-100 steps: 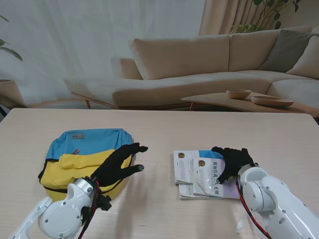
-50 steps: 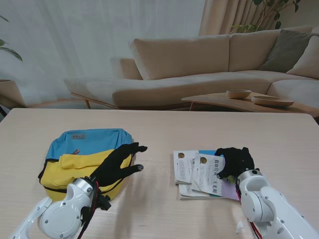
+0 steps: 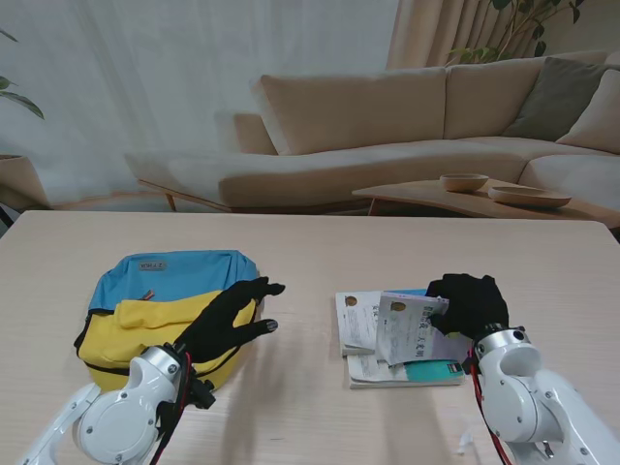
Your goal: Pack books into the school bag then zip close the school bag
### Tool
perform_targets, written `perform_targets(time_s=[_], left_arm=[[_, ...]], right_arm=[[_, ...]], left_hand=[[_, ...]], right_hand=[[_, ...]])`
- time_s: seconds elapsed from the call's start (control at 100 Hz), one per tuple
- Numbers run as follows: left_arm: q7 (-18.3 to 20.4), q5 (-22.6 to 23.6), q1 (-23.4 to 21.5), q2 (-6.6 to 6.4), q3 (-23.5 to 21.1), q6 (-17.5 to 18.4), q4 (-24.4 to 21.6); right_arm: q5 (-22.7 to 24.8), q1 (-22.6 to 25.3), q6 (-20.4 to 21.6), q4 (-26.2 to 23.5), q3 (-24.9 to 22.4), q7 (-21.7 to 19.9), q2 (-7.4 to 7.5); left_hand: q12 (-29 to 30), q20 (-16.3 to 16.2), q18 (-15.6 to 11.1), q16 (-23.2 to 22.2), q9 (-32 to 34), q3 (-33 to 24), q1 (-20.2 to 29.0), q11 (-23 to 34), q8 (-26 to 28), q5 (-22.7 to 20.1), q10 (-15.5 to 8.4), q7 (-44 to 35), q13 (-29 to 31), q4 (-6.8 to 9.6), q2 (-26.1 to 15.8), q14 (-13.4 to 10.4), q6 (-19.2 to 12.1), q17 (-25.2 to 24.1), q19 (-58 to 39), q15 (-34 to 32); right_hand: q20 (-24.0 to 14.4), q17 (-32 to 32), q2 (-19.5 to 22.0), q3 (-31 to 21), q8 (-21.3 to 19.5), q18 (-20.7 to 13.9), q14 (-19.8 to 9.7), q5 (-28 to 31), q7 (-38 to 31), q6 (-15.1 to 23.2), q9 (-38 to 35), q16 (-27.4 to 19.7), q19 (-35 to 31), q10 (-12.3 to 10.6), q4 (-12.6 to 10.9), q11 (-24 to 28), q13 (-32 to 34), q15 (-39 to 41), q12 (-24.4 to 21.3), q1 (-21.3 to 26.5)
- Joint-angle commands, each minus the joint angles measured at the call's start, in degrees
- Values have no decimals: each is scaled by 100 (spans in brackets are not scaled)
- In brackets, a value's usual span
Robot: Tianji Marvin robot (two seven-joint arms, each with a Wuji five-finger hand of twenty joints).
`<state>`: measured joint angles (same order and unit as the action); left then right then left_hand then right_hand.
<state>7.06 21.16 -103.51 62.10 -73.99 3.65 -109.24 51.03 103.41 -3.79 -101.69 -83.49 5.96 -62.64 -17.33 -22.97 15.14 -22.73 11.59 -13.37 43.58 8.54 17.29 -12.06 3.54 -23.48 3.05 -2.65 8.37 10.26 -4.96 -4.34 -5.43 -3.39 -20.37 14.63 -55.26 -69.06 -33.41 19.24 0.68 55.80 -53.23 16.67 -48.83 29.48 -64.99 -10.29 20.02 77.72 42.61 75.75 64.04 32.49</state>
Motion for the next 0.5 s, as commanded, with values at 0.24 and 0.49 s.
perform_targets(time_s=[0.24, 0.49], left_arm=[[230, -135, -4, 18, -7, -19, -30], [319, -163, 49, -6, -9, 154, 28]], right_arm=[[-429, 363, 482, -935, -459, -349, -44], [-523, 447, 718, -1289, -419, -434, -39]], left_hand=[[-120, -118, -57, -160, 56, -101, 6, 131, -36, 5, 17, -35, -175, 145, 122, -82, 69, -52, 25, -16], [-175, -427, -34, -245, 79, -226, -73, 143, 33, 105, 1, -60, -114, 129, 314, -62, 103, -108, -141, -37]], right_hand=[[-100, -252, 726, -840, -589, 94, 118, 602, -269, 340, -62, 152, -81, -345, -852, 373, -82, 80, 233, 685], [-89, -265, 728, -810, -654, 96, 136, 608, -236, 321, -31, 185, -63, -309, -890, 359, -124, 49, 234, 703]])
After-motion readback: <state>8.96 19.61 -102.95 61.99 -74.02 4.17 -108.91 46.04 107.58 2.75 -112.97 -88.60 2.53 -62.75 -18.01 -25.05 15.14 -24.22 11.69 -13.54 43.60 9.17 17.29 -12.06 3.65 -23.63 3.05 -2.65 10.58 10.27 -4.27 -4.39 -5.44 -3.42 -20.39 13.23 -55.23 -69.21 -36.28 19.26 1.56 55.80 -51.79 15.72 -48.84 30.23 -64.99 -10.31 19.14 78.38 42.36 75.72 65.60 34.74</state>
